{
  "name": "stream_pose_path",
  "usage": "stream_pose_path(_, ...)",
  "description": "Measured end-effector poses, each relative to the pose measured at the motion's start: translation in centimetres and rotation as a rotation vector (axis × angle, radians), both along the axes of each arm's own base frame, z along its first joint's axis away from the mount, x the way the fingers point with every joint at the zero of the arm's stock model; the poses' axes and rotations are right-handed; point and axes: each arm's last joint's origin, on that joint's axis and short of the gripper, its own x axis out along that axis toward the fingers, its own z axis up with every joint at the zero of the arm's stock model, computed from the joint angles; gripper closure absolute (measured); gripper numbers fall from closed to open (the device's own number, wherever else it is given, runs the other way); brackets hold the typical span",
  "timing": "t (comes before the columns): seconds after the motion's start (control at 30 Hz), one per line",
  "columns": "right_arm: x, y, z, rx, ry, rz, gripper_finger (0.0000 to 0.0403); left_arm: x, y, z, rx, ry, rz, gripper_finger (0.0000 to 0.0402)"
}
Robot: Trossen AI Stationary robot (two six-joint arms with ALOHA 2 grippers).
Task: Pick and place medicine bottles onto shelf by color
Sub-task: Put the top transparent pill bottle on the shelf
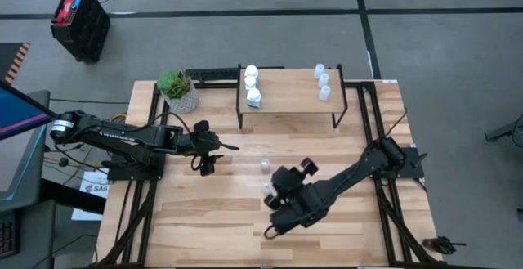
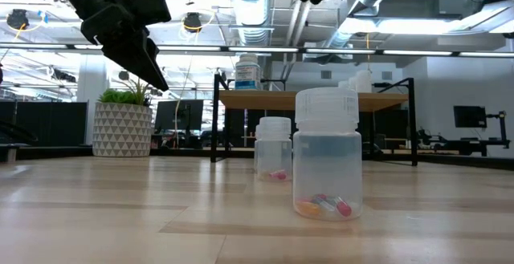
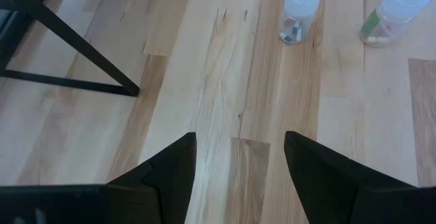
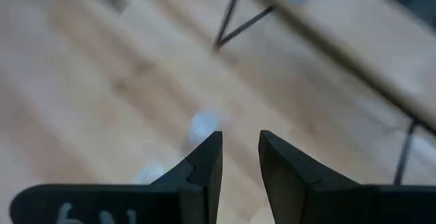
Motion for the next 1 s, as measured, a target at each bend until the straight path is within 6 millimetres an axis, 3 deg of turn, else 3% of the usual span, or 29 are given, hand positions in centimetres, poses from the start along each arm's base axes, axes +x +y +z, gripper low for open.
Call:
stream_pose_path(0.2, 0.3, -3.2, 0.2, -0.047, -0.057, -0.175, 0.0285, 0.0, 0.0, 0.0, 0.000, 0.000, 0.000, 0.0191)
stream_pose_path(0.6, 3.0, -9.0, -0.5, 0.203, 0.212, -0.127, 0.0285, 0.0, 0.0, 0.0, 0.000, 0.000, 0.000, 0.0191)
stream_pose_path(0.77, 3.2, -9.3, -0.5, 0.198, 0.238, -0.088, 0.0273, 0.0, 0.0, 0.0, 0.000, 0.000, 0.000, 0.0191)
stream_pose_path(1.0, 3.3, -8.7, -0.6, 0.231, 0.238, -0.056, 0.0213, 0.0, 0.0, 0.0, 0.000, 0.000, 0.000, 0.0191)
